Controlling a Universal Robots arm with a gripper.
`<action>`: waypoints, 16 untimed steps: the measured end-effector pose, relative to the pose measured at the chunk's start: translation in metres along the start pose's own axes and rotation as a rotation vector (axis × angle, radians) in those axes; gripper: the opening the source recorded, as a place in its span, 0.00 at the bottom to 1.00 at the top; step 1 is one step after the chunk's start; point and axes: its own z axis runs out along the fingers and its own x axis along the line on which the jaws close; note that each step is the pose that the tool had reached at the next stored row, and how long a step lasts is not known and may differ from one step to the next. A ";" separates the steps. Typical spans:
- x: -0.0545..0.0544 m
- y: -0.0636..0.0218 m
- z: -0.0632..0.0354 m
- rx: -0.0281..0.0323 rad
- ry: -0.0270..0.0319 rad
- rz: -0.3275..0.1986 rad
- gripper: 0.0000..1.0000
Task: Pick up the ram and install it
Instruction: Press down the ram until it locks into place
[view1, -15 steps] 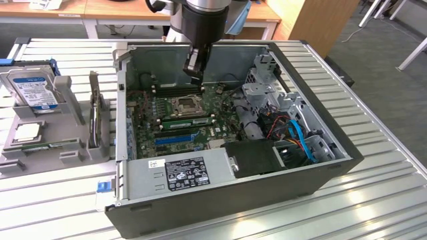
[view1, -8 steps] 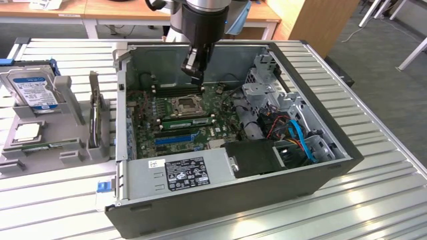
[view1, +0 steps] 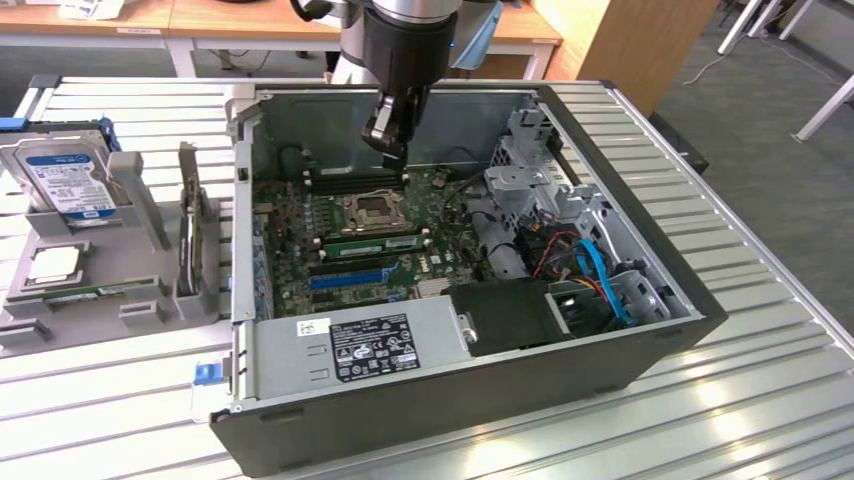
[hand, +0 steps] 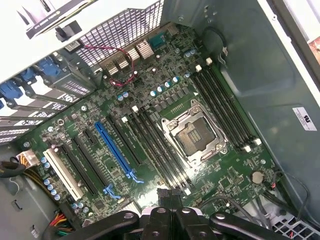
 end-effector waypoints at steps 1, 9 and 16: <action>0.000 0.0000 0.0000 0.0000 0.0000 0.000 0.10; 0.000 0.0000 0.0000 0.0047 -0.0003 0.066 0.10; 0.000 0.0000 0.0000 -0.0032 0.0080 0.118 0.10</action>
